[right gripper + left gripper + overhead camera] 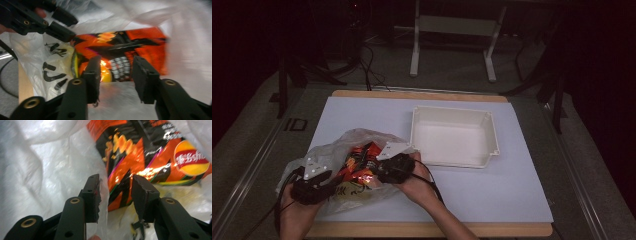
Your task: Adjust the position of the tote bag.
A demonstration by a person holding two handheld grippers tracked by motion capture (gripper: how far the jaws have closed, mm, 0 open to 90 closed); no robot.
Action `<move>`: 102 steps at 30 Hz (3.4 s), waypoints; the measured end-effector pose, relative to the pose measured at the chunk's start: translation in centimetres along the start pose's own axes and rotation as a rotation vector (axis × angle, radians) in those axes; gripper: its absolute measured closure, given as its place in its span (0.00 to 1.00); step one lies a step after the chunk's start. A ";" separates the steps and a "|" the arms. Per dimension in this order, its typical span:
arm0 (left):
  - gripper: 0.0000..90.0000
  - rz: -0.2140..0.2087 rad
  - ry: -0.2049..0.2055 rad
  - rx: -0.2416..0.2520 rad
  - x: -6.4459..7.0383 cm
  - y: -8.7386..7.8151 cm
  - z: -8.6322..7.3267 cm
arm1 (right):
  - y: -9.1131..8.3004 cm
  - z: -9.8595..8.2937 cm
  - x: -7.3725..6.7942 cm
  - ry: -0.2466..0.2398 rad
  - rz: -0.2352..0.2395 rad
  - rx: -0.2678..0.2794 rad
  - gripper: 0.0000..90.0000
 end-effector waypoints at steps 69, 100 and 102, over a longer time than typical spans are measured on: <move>0.96 0.027 0.126 -0.054 0.4 0.3 -0.9 | -1.4 -5.8 2.8 -0.054 0.033 -0.120 0.66; 0.51 0.071 0.057 -0.032 -1.6 -1.3 -1.6 | -2.5 -3.8 3.1 -0.054 0.022 -0.032 1.00; 0.49 0.067 0.071 -0.016 -1.5 -1.7 -1.4 | -2.6 -3.8 3.1 -0.049 0.023 -0.027 1.00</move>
Point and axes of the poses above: each handheld gripper's, and its own axes: y roughly forward along the jaws, z roughly out of its top, x roughly to its right, the point moved 7 cm from there along y, roughly forward along the jaws, and after that the axes turned 14 degrees about y, right-handed, at the moved point
